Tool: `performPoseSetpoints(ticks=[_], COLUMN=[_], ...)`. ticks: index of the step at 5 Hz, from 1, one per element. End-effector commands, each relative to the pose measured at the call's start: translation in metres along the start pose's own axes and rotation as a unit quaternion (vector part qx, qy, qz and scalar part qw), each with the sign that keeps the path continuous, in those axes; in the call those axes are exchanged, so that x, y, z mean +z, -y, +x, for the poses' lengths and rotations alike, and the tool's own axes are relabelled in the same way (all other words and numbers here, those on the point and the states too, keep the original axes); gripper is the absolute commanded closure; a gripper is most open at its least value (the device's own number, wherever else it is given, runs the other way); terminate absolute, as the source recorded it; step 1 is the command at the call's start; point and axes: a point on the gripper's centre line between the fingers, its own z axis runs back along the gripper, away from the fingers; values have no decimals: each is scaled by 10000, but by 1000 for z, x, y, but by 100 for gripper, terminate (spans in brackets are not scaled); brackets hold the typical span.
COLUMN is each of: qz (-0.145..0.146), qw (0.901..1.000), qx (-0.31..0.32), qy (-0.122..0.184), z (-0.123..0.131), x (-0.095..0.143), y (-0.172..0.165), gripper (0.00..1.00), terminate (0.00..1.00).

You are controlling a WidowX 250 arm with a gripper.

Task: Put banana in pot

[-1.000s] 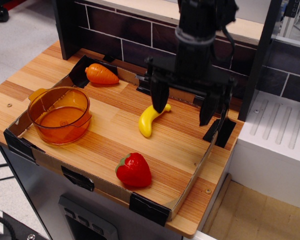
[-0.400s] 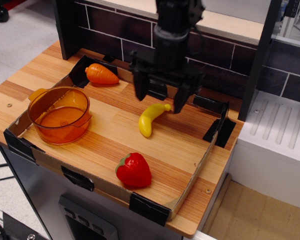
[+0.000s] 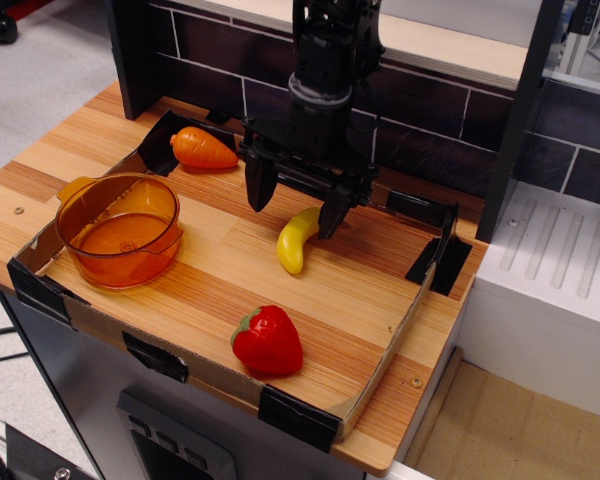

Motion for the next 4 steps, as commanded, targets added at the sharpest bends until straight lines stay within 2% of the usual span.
performPoseSetpoints(ticks=[1, 2, 3, 4], qz=[10, -64, -233, -305], qw=[9999, 9999, 9996, 9994], qx=[-42, -80, -49, -42], qy=[97, 53, 117, 139], z=[8, 8, 7, 7], x=[-4, -5, 2, 8], y=[3, 6, 5, 4], gripper=[0, 0, 100, 100], terminate=[0, 0, 0, 0])
